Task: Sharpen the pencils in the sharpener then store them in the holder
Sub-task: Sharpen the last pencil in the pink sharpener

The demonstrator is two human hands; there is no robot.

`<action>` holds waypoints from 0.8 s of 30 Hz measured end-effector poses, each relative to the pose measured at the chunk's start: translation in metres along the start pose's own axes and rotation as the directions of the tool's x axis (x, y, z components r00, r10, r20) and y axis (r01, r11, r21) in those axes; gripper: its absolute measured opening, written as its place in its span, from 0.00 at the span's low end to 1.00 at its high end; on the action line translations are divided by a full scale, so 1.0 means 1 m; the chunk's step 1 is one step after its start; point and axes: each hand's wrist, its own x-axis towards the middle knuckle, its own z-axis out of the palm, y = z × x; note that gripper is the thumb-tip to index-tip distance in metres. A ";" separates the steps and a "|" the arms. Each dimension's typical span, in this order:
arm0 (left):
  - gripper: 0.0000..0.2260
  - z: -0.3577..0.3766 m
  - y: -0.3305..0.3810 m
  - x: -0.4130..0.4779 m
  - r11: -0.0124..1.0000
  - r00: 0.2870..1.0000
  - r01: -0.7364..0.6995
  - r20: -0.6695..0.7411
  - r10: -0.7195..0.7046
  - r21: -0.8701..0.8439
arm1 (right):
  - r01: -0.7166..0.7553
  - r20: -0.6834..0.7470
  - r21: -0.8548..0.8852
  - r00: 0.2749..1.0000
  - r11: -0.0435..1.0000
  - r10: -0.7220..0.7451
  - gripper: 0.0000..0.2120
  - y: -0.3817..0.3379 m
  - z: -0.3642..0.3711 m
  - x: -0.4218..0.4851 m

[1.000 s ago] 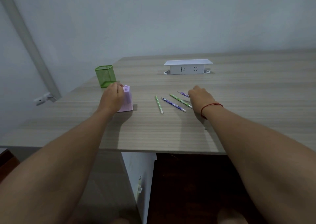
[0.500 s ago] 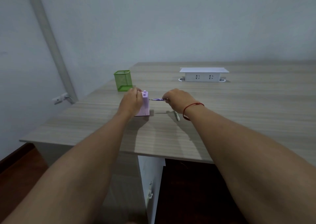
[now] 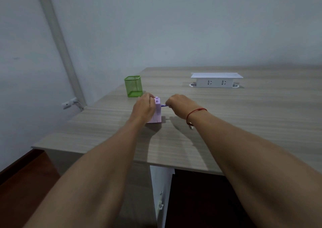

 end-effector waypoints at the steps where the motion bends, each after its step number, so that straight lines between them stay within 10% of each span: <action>1: 0.12 0.001 -0.001 0.000 1.000 1.000 -0.001 -0.008 0.001 0.005 | 0.006 0.003 0.003 1.000 1.000 -0.006 0.14 -0.001 0.002 0.001; 14: 0.13 0.001 0.003 0.005 0.997 0.997 0.071 -0.002 -0.071 -0.044 | -0.066 -0.018 0.130 0.997 0.989 0.069 0.13 -0.017 0.001 0.003; 20: 0.16 -0.029 -0.012 0.006 0.975 0.987 0.159 -0.009 -0.163 -0.154 | -0.060 0.123 0.230 0.992 0.971 0.032 0.30 -0.021 -0.016 0.012; 24: 0.10 -0.036 -0.046 -0.015 0.980 0.937 0.061 0.329 -0.122 0.190 | 0.005 0.191 0.208 0.981 0.978 -0.045 0.33 -0.047 -0.030 0.016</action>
